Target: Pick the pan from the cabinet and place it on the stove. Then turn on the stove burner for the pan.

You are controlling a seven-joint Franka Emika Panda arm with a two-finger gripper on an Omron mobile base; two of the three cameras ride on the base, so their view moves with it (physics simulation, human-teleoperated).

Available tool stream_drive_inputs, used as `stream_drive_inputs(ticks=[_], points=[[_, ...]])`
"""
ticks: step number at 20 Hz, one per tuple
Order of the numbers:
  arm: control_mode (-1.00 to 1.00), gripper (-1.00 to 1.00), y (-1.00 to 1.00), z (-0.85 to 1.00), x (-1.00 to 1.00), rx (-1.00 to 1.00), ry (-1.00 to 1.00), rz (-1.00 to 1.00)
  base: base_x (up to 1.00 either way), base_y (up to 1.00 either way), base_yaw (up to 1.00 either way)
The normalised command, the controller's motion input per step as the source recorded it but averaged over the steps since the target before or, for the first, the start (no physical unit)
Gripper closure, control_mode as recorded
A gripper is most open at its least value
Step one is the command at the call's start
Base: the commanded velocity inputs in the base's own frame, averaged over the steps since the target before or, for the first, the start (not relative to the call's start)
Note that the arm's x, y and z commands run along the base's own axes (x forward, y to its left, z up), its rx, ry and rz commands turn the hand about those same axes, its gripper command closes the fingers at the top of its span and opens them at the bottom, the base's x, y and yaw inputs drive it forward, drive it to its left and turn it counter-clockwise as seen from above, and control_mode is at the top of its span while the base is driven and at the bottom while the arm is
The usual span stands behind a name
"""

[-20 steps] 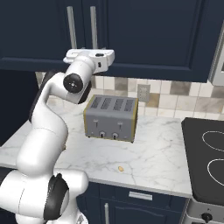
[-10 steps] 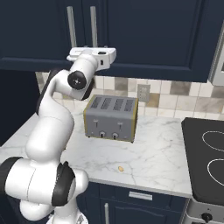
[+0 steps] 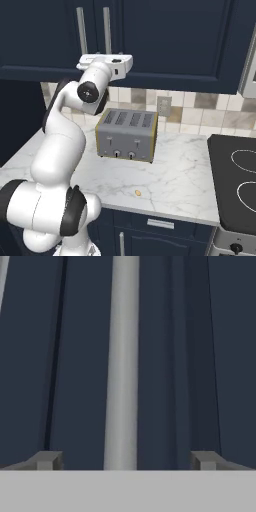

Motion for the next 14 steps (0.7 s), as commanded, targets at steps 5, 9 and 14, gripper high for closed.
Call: stream_drive_inputs(ticks=[5,9,14], points=[[-1.0,1.0,0.09,-0.1,0.18,-0.01,0.02,0.0,0.0,0.0,0.0],[-1.0,1.0,0.12,-0.21,0.28,0.0,0.13,0.0,0.0,0.0,0.0],[-1.0,1.0,0.23,-0.34,0.29,0.0,0.21,0.0,0.0,0.0,0.0]])
